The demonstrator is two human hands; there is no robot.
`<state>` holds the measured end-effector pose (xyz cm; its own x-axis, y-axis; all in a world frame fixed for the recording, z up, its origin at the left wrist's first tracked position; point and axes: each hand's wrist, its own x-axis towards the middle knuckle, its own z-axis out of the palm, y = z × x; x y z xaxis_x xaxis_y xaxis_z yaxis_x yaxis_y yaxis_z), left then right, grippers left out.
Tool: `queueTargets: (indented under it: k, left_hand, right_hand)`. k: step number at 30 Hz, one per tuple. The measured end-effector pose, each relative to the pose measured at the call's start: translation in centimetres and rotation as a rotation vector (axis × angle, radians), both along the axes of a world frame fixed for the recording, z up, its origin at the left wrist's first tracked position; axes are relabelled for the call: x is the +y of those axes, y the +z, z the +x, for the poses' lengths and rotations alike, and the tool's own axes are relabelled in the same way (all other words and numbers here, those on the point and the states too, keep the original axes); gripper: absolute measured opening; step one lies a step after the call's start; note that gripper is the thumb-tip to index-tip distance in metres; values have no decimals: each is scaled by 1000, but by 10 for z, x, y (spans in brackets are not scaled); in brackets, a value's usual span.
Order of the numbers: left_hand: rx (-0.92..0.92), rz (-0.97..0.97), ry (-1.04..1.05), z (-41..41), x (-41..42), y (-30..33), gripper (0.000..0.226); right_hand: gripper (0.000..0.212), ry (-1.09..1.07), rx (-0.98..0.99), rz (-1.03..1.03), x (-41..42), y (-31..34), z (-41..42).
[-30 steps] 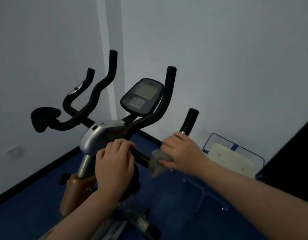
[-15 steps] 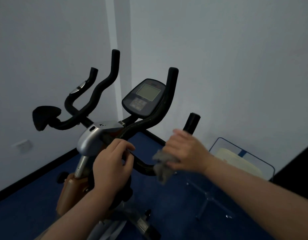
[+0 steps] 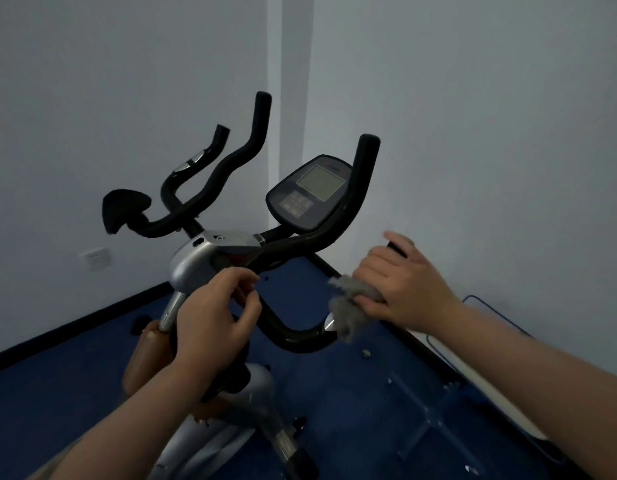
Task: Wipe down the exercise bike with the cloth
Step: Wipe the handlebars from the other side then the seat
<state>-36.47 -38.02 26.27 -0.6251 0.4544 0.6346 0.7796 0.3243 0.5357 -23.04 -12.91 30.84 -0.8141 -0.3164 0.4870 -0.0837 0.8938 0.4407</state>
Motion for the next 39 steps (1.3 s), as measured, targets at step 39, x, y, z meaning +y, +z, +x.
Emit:
queueTargets:
  k: [39]
  left_hand:
    - [-132,-9,387,-2,-14,-16,10]
  right_hand:
    - [40,-173,-800,-154,-116,-21,-98]
